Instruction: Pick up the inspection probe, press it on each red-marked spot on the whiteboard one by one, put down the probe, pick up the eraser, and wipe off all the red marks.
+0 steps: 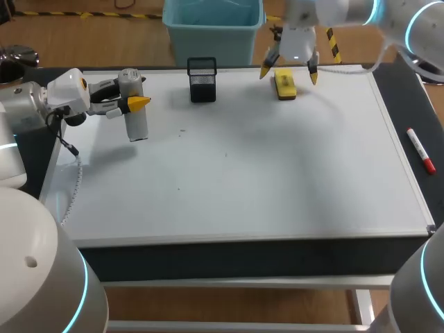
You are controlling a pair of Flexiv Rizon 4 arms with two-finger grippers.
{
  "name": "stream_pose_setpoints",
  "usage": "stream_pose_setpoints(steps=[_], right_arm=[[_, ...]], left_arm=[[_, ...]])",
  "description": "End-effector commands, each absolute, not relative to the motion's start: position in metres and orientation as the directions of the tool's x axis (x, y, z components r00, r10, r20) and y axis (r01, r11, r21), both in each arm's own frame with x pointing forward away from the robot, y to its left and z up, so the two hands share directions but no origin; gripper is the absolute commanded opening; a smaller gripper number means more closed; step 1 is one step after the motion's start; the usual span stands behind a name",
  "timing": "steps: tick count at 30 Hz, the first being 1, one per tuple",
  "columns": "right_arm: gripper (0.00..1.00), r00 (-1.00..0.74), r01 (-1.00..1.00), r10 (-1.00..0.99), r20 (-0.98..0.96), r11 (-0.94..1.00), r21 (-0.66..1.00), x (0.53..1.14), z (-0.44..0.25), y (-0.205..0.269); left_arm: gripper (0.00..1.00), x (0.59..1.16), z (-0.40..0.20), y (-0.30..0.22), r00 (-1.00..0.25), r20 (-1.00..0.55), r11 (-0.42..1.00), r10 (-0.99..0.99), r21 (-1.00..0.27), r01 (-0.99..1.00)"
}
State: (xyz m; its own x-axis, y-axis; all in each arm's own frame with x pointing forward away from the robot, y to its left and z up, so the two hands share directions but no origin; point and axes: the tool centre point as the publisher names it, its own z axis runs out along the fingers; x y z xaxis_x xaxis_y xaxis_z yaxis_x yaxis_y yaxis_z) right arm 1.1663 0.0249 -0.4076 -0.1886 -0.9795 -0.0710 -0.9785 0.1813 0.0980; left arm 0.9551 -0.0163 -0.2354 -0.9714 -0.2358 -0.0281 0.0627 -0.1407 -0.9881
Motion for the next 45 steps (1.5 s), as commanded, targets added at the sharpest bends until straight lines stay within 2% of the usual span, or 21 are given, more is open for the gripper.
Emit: stream_pose_setpoints(steps=[1,9,16,31,45], right_arm=[[1.00,-0.254,-0.966,-0.955,-0.155,0.243,0.088,1.149,-0.388,0.006],[1.00,-0.476,-0.879,-0.794,-0.378,0.446,0.170,1.138,-0.358,-0.018],[1.00,-0.594,-0.799,-0.657,-0.465,0.547,0.248,1.128,-0.338,-0.033],[1.00,-0.698,-0.691,-0.515,-0.498,0.668,0.276,1.102,-0.299,-0.054],[1.00,-0.698,-0.674,-0.465,-0.545,0.684,0.280,1.080,-0.271,-0.068]], left_arm=[[0.00,0.955,-0.235,-0.017,-0.971,-0.029,-0.141,-0.237,-0.988,0.064],[0.00,0.955,-0.235,-0.017,-0.971,-0.029,-0.141,-0.237,-0.988,0.064],[0.00,0.955,-0.235,-0.017,-0.971,-0.029,-0.141,-0.237,-0.988,0.064],[0.00,0.955,-0.235,-0.017,-0.971,-0.029,-0.141,-0.237,-0.988,0.064],[0.00,0.955,-0.235,-0.017,-0.971,-0.029,-0.141,-0.237,-0.988,0.064]])
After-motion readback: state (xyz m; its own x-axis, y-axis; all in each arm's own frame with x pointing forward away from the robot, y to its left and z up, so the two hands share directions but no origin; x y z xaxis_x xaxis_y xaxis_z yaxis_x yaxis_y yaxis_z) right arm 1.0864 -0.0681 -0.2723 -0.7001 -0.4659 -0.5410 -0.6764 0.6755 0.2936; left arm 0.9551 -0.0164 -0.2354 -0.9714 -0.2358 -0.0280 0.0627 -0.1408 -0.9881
